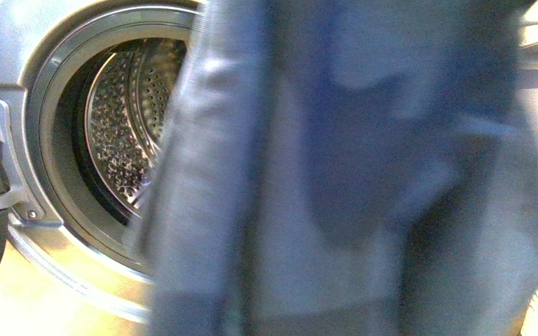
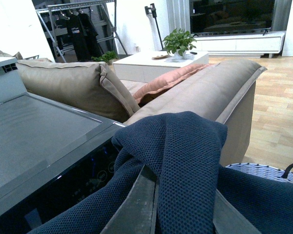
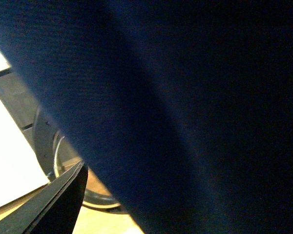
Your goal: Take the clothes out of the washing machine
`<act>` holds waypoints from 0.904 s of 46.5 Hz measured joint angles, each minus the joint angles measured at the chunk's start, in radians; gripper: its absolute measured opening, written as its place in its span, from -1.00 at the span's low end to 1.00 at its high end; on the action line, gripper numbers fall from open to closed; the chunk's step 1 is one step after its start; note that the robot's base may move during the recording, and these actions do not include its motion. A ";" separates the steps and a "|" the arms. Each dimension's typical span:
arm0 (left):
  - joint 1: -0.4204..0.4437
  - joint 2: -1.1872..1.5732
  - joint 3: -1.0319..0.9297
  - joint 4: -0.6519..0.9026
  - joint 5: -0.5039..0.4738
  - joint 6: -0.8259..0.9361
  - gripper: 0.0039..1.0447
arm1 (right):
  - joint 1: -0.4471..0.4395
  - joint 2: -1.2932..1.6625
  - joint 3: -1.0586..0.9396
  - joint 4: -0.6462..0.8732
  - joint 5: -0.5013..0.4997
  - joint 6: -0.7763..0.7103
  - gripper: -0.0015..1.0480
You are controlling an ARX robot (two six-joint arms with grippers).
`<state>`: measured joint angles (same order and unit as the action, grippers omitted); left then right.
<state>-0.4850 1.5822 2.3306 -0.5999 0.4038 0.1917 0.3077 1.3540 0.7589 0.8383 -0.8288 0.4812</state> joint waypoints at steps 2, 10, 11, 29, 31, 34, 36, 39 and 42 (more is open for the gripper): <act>0.000 0.000 0.000 0.000 0.000 0.000 -0.82 | 0.003 0.023 0.016 0.006 0.021 -0.004 0.86; 0.000 0.000 0.000 0.000 0.000 0.000 -0.82 | 0.032 0.112 0.079 0.039 0.095 -0.010 0.86; 0.000 0.000 0.000 0.000 0.000 0.000 -0.82 | 0.038 0.120 0.085 0.045 0.102 -0.010 0.86; 0.000 0.000 0.000 0.000 -0.002 0.001 -0.82 | 0.094 0.175 0.151 0.003 0.272 -0.022 0.09; 0.000 0.000 0.000 0.000 -0.002 0.001 -0.82 | 0.090 0.173 0.150 -0.003 0.279 -0.025 -0.01; 0.000 0.000 0.000 0.000 -0.002 0.001 -0.82 | 0.080 0.163 0.148 -0.012 0.291 -0.032 -0.17; 0.000 0.000 0.000 0.000 -0.002 0.001 -0.82 | 0.069 0.150 0.147 -0.023 0.301 -0.035 -0.30; 0.000 0.000 0.000 0.000 -0.001 0.001 -0.82 | 0.049 0.129 0.146 -0.031 0.312 -0.035 -0.45; 0.000 0.000 0.000 0.000 -0.001 0.001 -0.82 | 0.020 0.100 0.146 -0.039 0.325 -0.041 -0.64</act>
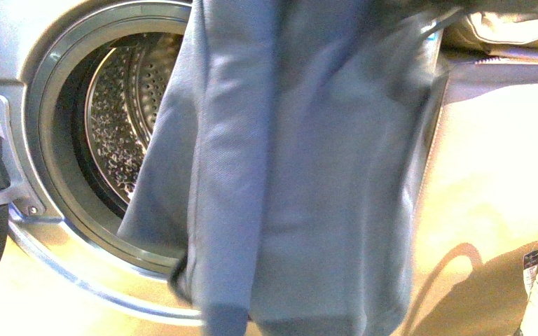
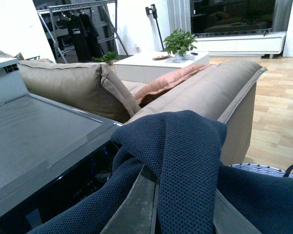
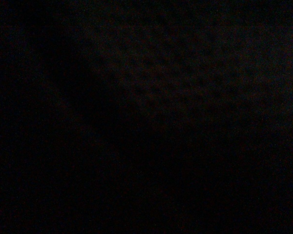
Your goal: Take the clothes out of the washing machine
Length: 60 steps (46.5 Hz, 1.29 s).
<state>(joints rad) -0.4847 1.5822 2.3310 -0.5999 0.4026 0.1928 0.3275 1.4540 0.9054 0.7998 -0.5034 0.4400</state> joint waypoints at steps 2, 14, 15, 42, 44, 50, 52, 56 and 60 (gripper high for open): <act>0.000 0.000 0.001 0.000 0.000 -0.001 -0.72 | -0.021 -0.022 0.000 -0.005 0.006 0.000 -0.76; 0.000 0.000 0.011 0.000 0.001 0.000 0.18 | -0.167 -0.136 0.075 -0.010 0.040 0.040 -0.90; 0.000 0.000 0.011 0.000 0.001 0.000 0.22 | -0.172 -0.140 0.079 -0.010 0.042 0.043 -0.90; 0.000 -0.001 0.011 0.000 0.001 0.006 0.88 | -0.543 -0.248 0.327 -0.079 0.114 0.093 -0.90; 0.000 -0.001 0.011 0.000 0.001 0.006 0.88 | -0.577 -0.250 0.336 -0.093 0.110 0.094 -0.90; 0.000 -0.001 0.011 0.000 0.001 0.006 0.88 | -0.683 -0.252 0.343 -0.119 0.090 0.108 -0.90; 0.000 -0.001 0.011 0.000 0.001 0.006 0.88 | -0.713 -0.252 0.343 -0.122 0.077 0.113 -0.90; 0.000 -0.001 0.011 0.000 0.001 0.006 0.88 | -0.771 -0.262 0.327 -0.139 0.049 0.114 -0.90; 0.000 -0.001 0.011 0.000 0.001 0.006 0.88 | -0.817 -0.297 0.271 -0.154 0.010 0.095 -0.90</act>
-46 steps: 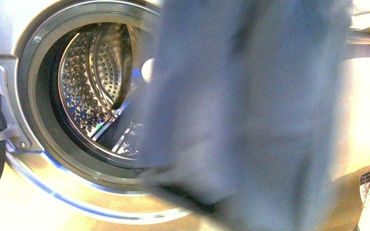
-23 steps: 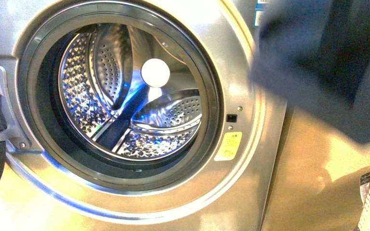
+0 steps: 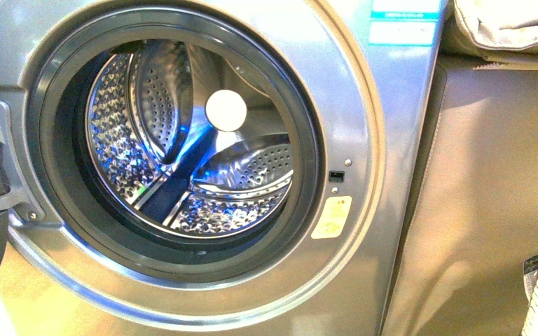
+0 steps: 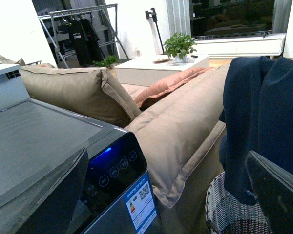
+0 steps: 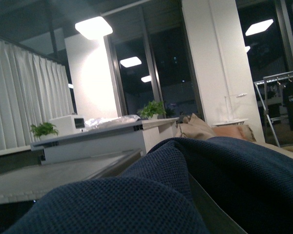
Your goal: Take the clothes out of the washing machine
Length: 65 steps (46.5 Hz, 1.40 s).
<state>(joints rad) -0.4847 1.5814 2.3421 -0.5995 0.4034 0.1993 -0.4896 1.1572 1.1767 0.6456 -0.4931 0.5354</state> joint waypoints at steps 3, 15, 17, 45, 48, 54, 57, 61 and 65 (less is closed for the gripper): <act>-0.037 -0.002 0.017 -0.063 -0.186 -0.030 0.78 | -0.020 -0.025 -0.048 -0.009 -0.024 -0.027 -0.90; 0.061 -0.540 -0.881 0.334 -0.816 -0.179 -0.11 | -0.096 -0.087 -0.260 0.016 -0.112 -0.081 -0.90; 0.092 -0.613 -1.004 0.383 -0.804 -0.183 -0.25 | -0.102 -0.091 -0.291 0.021 -0.117 -0.087 -0.90; 0.367 -1.113 -2.042 0.768 -0.518 -0.200 -0.94 | -0.251 -0.051 -0.650 -0.023 -0.232 -0.234 -0.90; 0.418 -1.135 -2.077 0.771 -0.448 -0.200 -0.94 | -0.250 -0.020 -0.669 -0.084 -0.241 -0.266 -0.74; 0.479 -1.184 -2.136 0.785 -0.409 -0.200 -0.94 | -0.253 0.029 -0.710 -0.174 -0.249 -0.325 -0.29; 0.483 -1.209 -2.160 0.789 -0.407 -0.200 -0.94 | -0.253 0.014 -0.715 -0.193 -0.267 -0.336 -0.09; 0.483 -1.232 -2.188 0.789 -0.406 -0.200 -0.94 | -0.247 -0.028 -0.711 -0.221 -0.286 -0.335 0.11; 0.483 -1.253 -2.208 0.789 -0.406 -0.200 -0.94 | -0.235 -0.074 -0.684 -0.287 -0.309 -0.328 0.34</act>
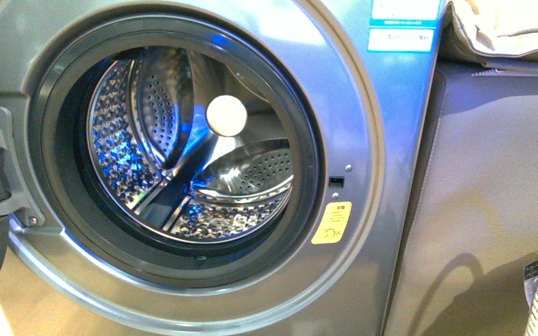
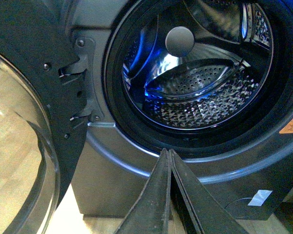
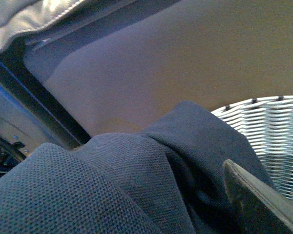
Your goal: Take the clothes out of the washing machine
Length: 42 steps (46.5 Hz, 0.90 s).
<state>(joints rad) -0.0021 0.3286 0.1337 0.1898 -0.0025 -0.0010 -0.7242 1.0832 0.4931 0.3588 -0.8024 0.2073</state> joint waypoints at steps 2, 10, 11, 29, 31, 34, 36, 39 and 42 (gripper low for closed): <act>0.000 -0.012 -0.010 0.000 0.000 0.000 -0.94 | 0.008 -0.019 0.018 -0.037 -0.006 0.005 0.45; 0.000 -0.056 -0.042 -0.008 0.000 0.000 -0.94 | 0.032 -0.048 0.094 -0.240 -0.034 0.011 0.87; 0.000 -0.061 -0.045 -0.009 0.000 0.000 -0.94 | 0.032 -0.046 0.099 -0.256 -0.034 0.008 0.88; 0.000 -0.173 -0.085 -0.085 0.000 0.000 -0.94 | -0.040 0.080 0.175 -0.814 0.177 -0.452 0.85; 0.000 -0.234 -0.089 -0.164 0.000 0.000 -0.94 | -0.041 0.083 0.175 -0.829 0.211 -0.529 0.85; 0.000 -0.290 -0.106 -0.187 0.001 0.000 -0.94 | -0.041 0.081 0.179 -0.829 0.210 -0.591 0.85; 0.000 -0.317 -0.116 -0.187 0.002 0.000 -0.94 | -0.036 0.073 0.188 -0.826 0.193 -0.602 0.85; 0.000 -0.322 -0.124 -0.188 0.002 0.000 -0.94 | -0.023 0.056 0.215 -0.809 0.167 -0.602 0.85; 0.000 -0.322 -0.124 -0.190 0.002 0.000 -0.94 | -0.005 0.034 0.244 -0.784 0.150 -0.591 0.85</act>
<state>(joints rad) -0.0021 0.0067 0.0093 -0.0002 -0.0006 -0.0013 -0.7296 1.1172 0.7372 -0.4248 -0.6525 -0.3836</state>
